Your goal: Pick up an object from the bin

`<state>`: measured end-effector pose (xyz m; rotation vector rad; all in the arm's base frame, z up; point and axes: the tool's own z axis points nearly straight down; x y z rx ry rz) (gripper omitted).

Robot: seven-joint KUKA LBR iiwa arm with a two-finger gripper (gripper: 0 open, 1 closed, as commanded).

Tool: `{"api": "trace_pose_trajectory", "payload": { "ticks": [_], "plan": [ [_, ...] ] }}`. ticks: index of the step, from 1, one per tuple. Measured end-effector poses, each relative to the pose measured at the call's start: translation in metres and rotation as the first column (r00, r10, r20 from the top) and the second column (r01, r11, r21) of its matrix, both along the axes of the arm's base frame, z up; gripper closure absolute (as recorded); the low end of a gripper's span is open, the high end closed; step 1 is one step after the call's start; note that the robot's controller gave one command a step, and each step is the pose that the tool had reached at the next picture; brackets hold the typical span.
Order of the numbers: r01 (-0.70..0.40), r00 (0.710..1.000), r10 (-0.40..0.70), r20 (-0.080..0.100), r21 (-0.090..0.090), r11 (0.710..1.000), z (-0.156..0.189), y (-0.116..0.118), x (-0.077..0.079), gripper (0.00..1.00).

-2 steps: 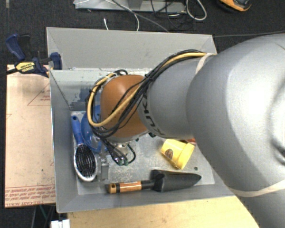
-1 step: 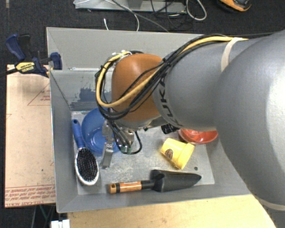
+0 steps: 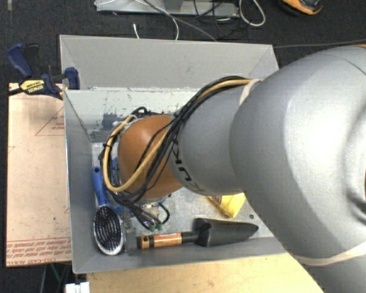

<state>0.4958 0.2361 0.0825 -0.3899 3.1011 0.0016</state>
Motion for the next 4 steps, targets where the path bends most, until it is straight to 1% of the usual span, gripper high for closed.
{"api": "trace_pose_trajectory", "payload": {
  "ticks": [1, 2, 3, 4],
  "plan": [
    [0.576, 0.817, -0.576, 0.001, 0.020, 0.817, 0.065, -0.038, 0.036, 1.00],
    [0.575, 0.818, -0.575, 0.002, 0.019, 0.818, 0.065, -0.038, 0.036, 1.00],
    [0.619, 0.785, -0.619, -0.001, 0.021, 0.785, 0.054, -0.035, 0.040, 1.00],
    [0.620, 0.784, -0.620, 0.001, 0.023, 0.784, 0.051, -0.036, 0.054, 1.00]
  ]
}}
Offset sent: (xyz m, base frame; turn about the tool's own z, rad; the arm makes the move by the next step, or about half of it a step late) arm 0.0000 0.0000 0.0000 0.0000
